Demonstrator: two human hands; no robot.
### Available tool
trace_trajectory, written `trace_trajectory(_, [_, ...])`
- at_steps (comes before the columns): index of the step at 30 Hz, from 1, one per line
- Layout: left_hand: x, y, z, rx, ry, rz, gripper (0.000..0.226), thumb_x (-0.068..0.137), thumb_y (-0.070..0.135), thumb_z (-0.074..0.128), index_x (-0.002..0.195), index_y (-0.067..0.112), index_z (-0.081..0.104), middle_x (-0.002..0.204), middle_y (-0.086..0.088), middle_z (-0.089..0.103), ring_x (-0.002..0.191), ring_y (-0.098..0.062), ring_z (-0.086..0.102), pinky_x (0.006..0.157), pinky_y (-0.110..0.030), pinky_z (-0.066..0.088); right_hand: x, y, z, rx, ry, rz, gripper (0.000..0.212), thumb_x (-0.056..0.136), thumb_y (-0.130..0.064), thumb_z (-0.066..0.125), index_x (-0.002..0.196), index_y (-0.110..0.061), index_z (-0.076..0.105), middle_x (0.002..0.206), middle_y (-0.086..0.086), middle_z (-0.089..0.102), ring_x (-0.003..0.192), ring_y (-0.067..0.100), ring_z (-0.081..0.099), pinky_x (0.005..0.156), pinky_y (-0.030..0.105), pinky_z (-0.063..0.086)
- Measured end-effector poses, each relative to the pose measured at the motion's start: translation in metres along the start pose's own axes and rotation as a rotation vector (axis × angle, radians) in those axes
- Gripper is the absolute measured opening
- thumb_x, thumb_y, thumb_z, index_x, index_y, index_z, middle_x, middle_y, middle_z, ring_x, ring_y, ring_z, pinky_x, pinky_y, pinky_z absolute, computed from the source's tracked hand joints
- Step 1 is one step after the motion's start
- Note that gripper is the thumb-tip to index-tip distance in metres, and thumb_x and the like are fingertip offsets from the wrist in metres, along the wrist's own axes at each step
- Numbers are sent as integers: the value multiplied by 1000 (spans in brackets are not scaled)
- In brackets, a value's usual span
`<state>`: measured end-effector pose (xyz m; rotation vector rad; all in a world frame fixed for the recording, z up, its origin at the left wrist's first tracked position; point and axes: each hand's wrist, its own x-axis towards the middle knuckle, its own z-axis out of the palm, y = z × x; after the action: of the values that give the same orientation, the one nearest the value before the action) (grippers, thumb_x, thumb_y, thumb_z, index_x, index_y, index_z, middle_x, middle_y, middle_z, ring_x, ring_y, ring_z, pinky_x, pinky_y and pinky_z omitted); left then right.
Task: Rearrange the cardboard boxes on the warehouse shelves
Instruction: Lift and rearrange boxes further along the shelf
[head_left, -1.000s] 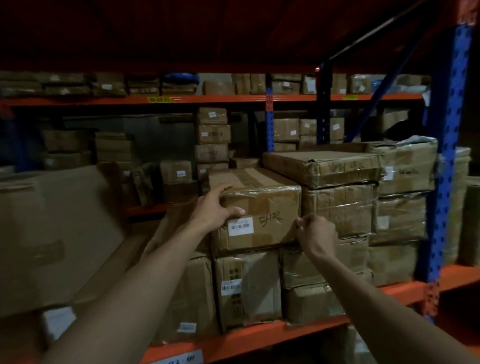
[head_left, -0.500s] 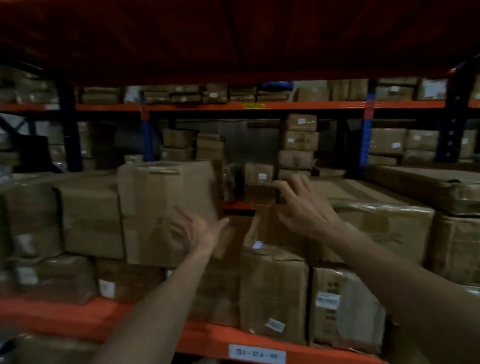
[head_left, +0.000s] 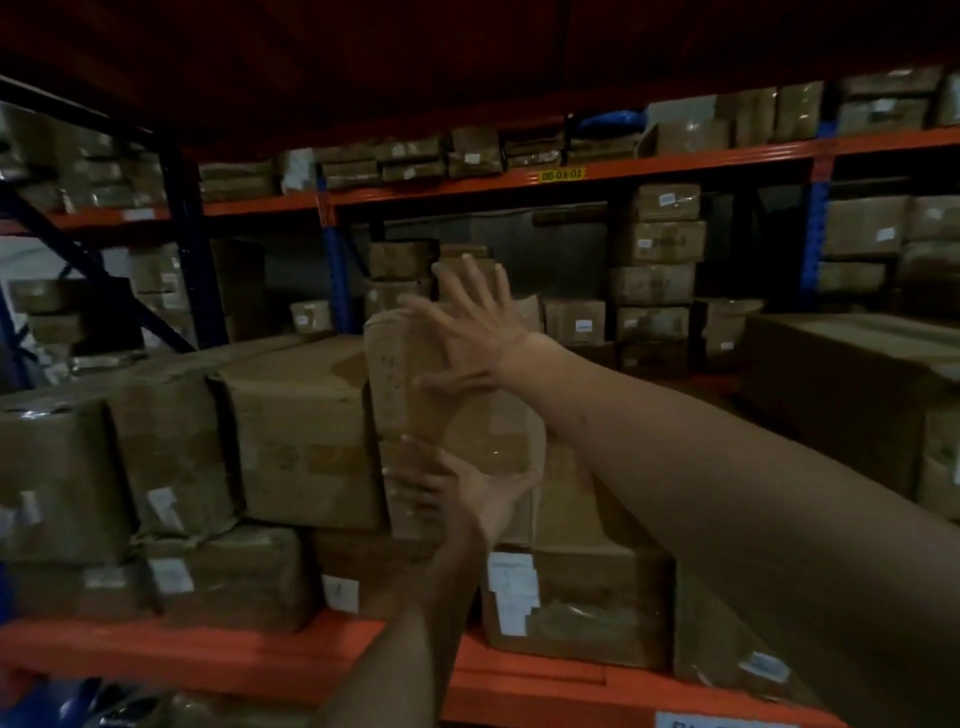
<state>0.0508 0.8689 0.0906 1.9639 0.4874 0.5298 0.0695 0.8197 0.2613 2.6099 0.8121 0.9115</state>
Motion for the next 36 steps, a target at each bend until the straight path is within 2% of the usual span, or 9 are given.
trace_trajectory(5, [4,3,16,65,51,39,174,35,74,84,140,17,-43,148,-35,-35,140,-55,-19,114,-65,0,-6,4,12,164,81,179,91,81,-79,54,148,-22,31,145,16,47,131,37,46,110,50,29])
trace_trajectory(9, [-1,0,19,153,213,205,171,34,72,86,151,16,-26,156,-27,-15,141,-57,3,110,-67,15,-27,27,17,205,146,267,91,80,-83,49,146,-21,34,144,14,49,129,35,49,109,51,32])
trace_trajectory(11, [-5,-13,11,-12,187,334,153,46,71,84,154,25,-15,160,-12,-17,147,-40,-5,113,-60,8,-42,42,20,225,184,348,90,79,-86,45,143,-22,36,141,12,51,125,34,52,105,51,36])
trace_trajectory(17, [12,-17,-16,-372,38,44,132,53,73,80,153,38,2,160,-10,-13,144,-41,16,109,-58,33,-111,89,43,388,308,628,86,78,-89,41,132,-22,41,128,7,58,111,31,60,92,46,42])
trace_trajectory(22, [9,17,-9,-423,-34,186,98,51,52,92,131,35,37,130,0,53,123,-26,52,100,-48,46,-153,107,62,630,389,807,80,78,-82,54,130,-22,44,124,4,60,105,26,62,87,38,43])
trace_trajectory(26, [10,53,-27,-273,-41,295,76,57,37,93,114,31,44,117,5,56,116,-23,55,88,-39,47,-180,103,81,902,465,966,83,76,-79,60,130,-19,43,124,5,58,112,29,59,94,41,46])
trace_trajectory(29, [12,69,-48,-122,-26,378,82,59,37,92,125,30,43,133,-3,53,124,-28,50,96,-48,45,-182,91,95,1095,459,1027,91,69,-86,58,131,-23,41,123,2,58,112,28,60,95,49,51])
trace_trajectory(33, [33,58,-90,92,-25,348,107,61,39,91,147,18,30,149,-13,42,133,-36,42,104,-52,39,-170,49,104,1271,376,986,81,77,-75,65,131,-20,39,116,-2,53,101,17,56,83,36,50])
trace_trajectory(36, [48,26,-111,280,-114,330,120,54,55,87,148,14,25,152,-17,37,130,-40,43,100,-48,41,-177,-2,131,1203,196,921,88,73,-84,59,130,-21,34,126,-1,51,111,17,55,94,41,51])
